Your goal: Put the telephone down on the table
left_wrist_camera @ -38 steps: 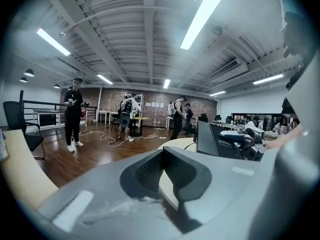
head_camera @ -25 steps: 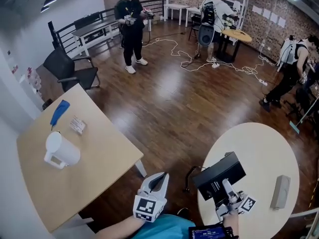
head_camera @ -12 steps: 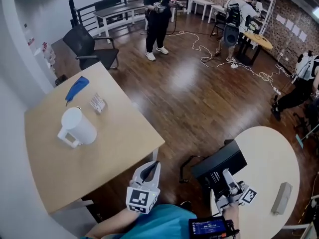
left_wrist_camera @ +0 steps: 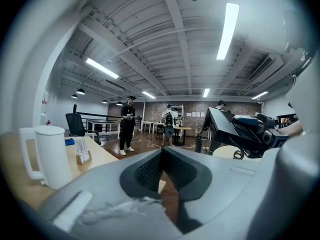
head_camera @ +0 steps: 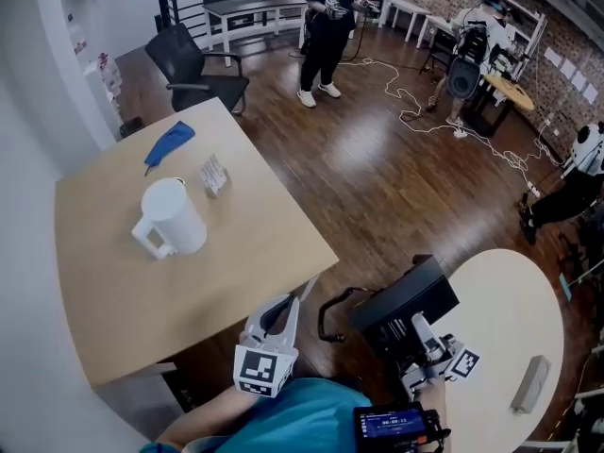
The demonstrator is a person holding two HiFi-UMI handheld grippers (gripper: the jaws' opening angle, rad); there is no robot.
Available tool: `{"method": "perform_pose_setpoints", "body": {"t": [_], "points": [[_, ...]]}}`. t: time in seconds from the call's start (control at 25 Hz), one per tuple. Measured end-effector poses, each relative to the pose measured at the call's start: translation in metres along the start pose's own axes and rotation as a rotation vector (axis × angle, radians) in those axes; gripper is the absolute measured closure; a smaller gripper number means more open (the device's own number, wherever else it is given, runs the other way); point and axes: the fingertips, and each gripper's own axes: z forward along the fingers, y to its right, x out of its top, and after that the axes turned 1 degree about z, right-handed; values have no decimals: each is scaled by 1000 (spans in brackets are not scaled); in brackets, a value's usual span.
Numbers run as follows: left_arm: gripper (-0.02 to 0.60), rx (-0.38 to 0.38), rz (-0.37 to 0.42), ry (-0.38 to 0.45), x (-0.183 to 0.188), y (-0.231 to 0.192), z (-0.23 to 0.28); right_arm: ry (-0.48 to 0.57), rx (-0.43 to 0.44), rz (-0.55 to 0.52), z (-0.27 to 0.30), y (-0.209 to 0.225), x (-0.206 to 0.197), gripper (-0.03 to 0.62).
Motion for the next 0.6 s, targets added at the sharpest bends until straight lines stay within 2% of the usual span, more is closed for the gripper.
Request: {"method": "perform_pose_setpoints", "body": {"t": [0.6], "points": [[566, 212, -8, 8, -2, -90, -54, -240, 66, 53, 104, 7, -62, 443]]}}
